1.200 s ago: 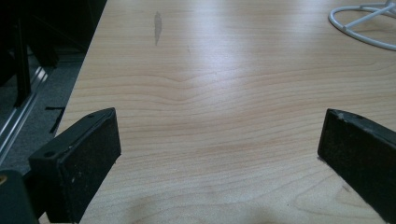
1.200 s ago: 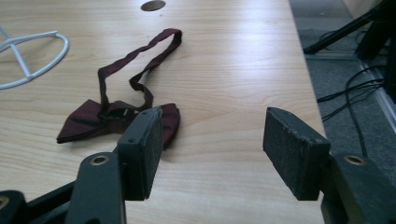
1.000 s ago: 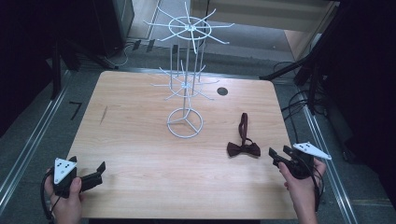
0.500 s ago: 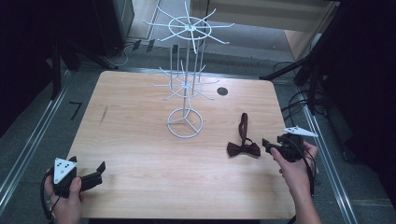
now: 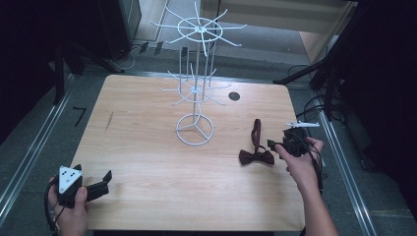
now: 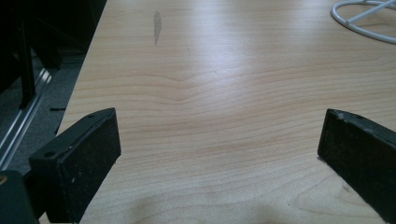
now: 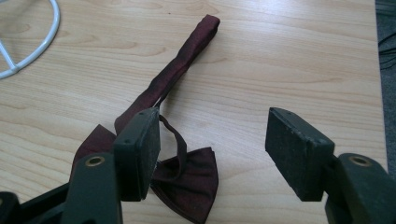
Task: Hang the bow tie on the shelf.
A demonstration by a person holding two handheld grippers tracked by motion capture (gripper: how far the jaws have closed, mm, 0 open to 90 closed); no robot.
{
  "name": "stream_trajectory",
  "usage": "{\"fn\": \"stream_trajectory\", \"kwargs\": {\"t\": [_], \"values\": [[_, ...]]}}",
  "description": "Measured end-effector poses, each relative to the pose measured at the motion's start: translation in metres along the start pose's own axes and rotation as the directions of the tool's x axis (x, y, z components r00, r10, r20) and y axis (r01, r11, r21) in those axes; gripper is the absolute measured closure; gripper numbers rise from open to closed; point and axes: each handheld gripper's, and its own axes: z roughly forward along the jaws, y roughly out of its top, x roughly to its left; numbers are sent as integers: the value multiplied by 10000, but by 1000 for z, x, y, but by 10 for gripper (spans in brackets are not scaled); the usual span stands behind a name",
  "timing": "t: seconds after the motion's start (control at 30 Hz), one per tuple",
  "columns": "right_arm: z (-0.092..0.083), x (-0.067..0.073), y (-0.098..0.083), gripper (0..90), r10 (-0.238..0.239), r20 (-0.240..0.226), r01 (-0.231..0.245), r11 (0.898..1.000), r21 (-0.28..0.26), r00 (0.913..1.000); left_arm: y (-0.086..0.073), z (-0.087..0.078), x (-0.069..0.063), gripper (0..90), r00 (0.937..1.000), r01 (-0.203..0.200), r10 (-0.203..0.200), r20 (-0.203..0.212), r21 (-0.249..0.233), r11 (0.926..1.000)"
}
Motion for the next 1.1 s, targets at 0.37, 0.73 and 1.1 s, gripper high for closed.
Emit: {"fn": "stream_trajectory", "kwargs": {"t": [0.37,0.73,1.1], "values": [[13,9,23,369,-286,-156,299,9959,859,9995,0,0,1,0,9999,115,-115,36,16,9999],[31,16,36,363,-367,-480,444,9843,1709,9982,0,0,0,0,10000,43,-43,-46,23,10000],[52,20,47,353,28,-469,82,9726,2322,9989,0,0,0,0,10000,28,-28,-63,10,10000]]}}
